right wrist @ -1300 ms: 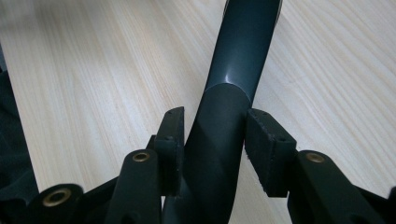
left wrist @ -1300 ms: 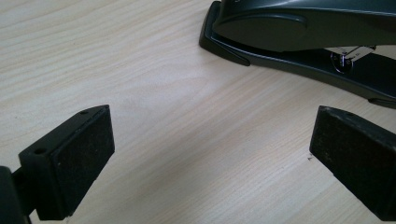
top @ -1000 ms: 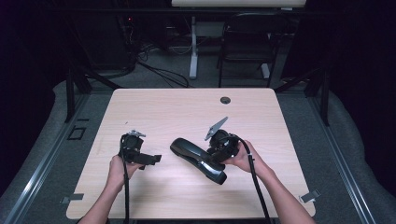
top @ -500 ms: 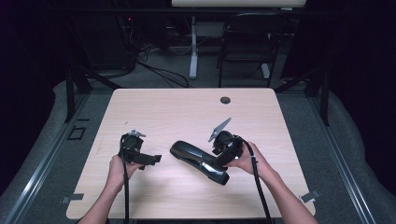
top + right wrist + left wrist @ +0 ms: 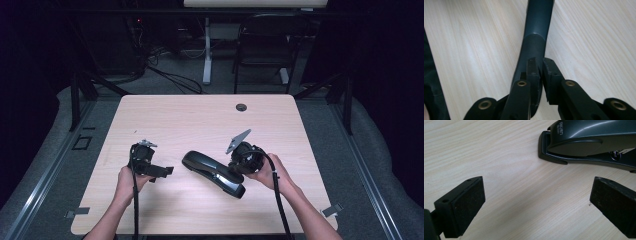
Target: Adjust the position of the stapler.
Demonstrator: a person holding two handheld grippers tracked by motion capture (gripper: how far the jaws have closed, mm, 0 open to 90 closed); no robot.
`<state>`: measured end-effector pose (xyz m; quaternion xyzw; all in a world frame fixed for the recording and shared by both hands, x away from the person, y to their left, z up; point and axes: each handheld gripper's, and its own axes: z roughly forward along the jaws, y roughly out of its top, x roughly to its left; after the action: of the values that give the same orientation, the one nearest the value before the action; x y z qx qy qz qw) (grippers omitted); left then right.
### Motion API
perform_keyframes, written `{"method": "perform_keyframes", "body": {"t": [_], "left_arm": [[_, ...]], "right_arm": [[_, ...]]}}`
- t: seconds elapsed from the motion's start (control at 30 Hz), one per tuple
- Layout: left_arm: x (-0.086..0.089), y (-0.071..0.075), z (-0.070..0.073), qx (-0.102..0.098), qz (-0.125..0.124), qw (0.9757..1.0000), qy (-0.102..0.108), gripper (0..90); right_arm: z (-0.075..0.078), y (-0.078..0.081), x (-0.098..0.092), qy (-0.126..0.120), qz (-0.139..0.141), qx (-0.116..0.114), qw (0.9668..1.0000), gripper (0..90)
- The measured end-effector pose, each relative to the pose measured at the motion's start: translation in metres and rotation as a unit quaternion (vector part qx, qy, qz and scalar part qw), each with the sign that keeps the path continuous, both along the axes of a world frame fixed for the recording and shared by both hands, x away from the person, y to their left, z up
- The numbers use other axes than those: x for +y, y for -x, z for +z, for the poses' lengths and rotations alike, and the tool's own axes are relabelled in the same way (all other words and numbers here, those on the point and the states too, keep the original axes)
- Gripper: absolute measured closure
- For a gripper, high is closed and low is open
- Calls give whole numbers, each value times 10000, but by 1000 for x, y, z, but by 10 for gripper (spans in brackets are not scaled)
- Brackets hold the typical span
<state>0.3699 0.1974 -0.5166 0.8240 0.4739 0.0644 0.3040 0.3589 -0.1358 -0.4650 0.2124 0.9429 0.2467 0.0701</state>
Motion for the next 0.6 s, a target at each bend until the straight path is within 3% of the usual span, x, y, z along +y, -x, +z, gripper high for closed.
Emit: {"method": "perform_keyframes", "body": {"t": [0.03, 0.1, 0.33, 0.37, 0.43, 0.5, 0.6], "left_arm": [[-1, 0, 0, -15, 11, 10000, -2, 0], [0, 0, 0, -16, -1, 10000, -11, 0], [0, 1, 1, -28, 4, 10000, -16, 0], [0, 1, 1, -30, 7, 10000, -18, 0], [0, 1, 1, -25, 15, 10000, -17, 0], [1, 1, 1, -29, 21, 10000, -8, 0], [0, 1, 1, -31, 1, 10000, -13, 0]], "right_arm": [[-1, -3, -3, -184, -171, 79, 9997, 728], [-2, -6, -6, -271, -247, 226, 9991, 646], [-1, -8, -9, -417, -669, 404, 9961, 538], [0, -6, -9, -581, -815, 523, 9936, 499], [0, -6, -9, -618, -871, 590, 9925, 476], [-2, -3, -6, -521, -870, 665, 9926, 431], [-11, 3, 2, -172, -872, 654, 9939, 399]]}}
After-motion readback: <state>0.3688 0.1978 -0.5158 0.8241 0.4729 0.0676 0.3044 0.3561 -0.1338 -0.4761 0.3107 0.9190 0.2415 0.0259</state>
